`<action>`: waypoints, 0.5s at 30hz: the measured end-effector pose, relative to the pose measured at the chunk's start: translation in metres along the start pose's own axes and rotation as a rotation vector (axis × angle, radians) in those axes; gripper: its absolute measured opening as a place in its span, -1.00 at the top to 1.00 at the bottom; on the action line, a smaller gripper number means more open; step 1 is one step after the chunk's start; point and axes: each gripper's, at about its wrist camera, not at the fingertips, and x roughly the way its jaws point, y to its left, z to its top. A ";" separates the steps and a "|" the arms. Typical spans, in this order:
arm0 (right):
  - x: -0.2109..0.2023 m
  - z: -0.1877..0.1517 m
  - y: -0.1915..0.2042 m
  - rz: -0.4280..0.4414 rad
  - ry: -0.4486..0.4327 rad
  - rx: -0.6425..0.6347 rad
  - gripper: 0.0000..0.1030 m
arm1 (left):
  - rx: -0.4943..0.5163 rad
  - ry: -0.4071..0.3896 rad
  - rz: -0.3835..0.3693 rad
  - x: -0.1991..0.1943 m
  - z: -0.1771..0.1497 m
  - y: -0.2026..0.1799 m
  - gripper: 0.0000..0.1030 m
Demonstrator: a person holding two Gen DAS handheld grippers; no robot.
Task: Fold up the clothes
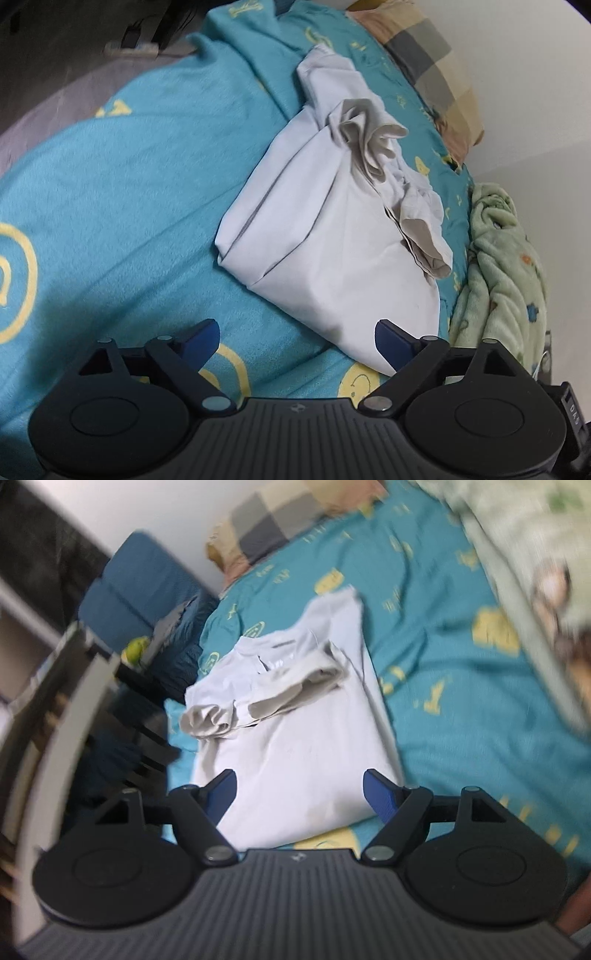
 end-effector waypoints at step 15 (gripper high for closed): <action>0.059 -0.021 -0.059 0.021 0.218 0.526 -0.53 | -0.170 -0.056 -0.134 0.034 0.015 0.004 -0.51</action>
